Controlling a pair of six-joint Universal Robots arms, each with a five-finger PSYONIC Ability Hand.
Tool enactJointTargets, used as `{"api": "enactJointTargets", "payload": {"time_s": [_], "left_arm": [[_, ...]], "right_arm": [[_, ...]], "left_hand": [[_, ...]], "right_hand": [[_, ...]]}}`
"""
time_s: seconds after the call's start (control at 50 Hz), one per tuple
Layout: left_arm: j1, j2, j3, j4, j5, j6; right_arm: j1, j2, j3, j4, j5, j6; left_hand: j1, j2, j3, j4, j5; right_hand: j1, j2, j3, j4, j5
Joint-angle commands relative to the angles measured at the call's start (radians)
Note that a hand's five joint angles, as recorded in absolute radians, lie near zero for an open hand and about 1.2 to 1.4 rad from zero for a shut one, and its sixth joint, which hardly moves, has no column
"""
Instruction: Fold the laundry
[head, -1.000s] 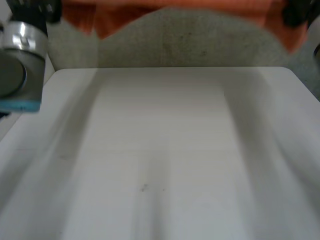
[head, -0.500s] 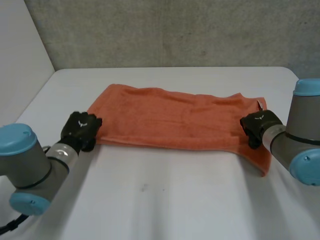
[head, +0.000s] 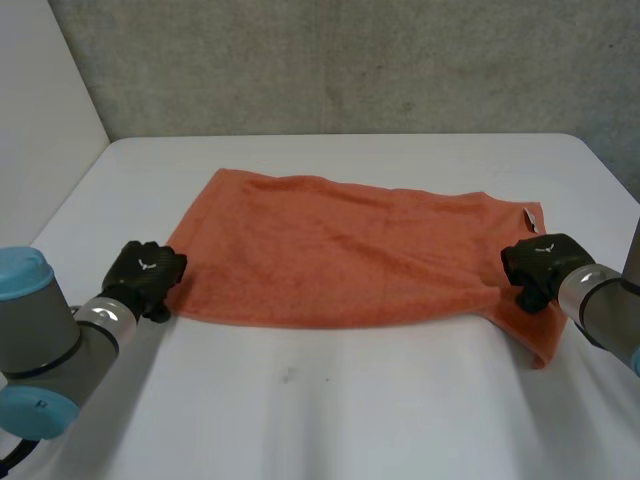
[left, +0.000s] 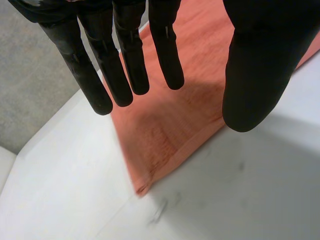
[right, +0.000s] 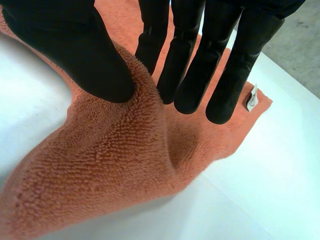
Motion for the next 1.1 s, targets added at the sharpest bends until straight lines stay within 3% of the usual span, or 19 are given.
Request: {"api": "enactJointTargets", "payload": {"time_s": [0.02,0.22,0.3,0.52,0.7,1.1], "left_arm": [[0.038,-0.002,0.005,0.000,0.015,-0.001],[0.064,-0.032,0.051,-0.009,0.166,-0.006],[0.072,-0.045,0.068,-0.011,0.190,-0.008],[0.073,-0.072,0.092,-0.064,0.189,-0.001],[0.080,-0.022,0.091,-0.213,0.195,-0.005],[0.084,-0.003,0.094,-0.224,0.190,-0.006]], "right_arm": [[-0.023,0.001,-0.002,-0.020,-0.001,-0.001],[-0.041,0.009,-0.005,-0.020,-0.002,-0.006],[-0.041,0.010,-0.004,-0.020,-0.002,-0.006],[-0.038,0.013,0.002,-0.025,-0.004,-0.006],[-0.040,0.019,0.001,-0.025,-0.004,-0.006],[-0.037,0.036,0.004,-0.025,-0.005,-0.008]], "left_hand": [[0.051,0.061,0.058,0.065,0.068],[0.063,0.073,0.069,0.077,0.080],[0.069,0.079,0.075,0.082,0.086],[0.066,0.076,0.072,0.080,0.083],[-0.028,-0.018,-0.022,-0.014,-0.011],[-0.025,-0.015,-0.019,-0.011,-0.008]], "right_hand": [[0.438,0.220,0.213,0.204,0.231],[0.438,0.220,0.213,0.204,0.231],[0.438,0.220,0.213,0.204,0.231],[0.438,0.220,0.213,0.204,0.231],[0.438,0.220,0.213,0.204,0.231],[0.438,0.220,0.213,0.204,0.231]]}}
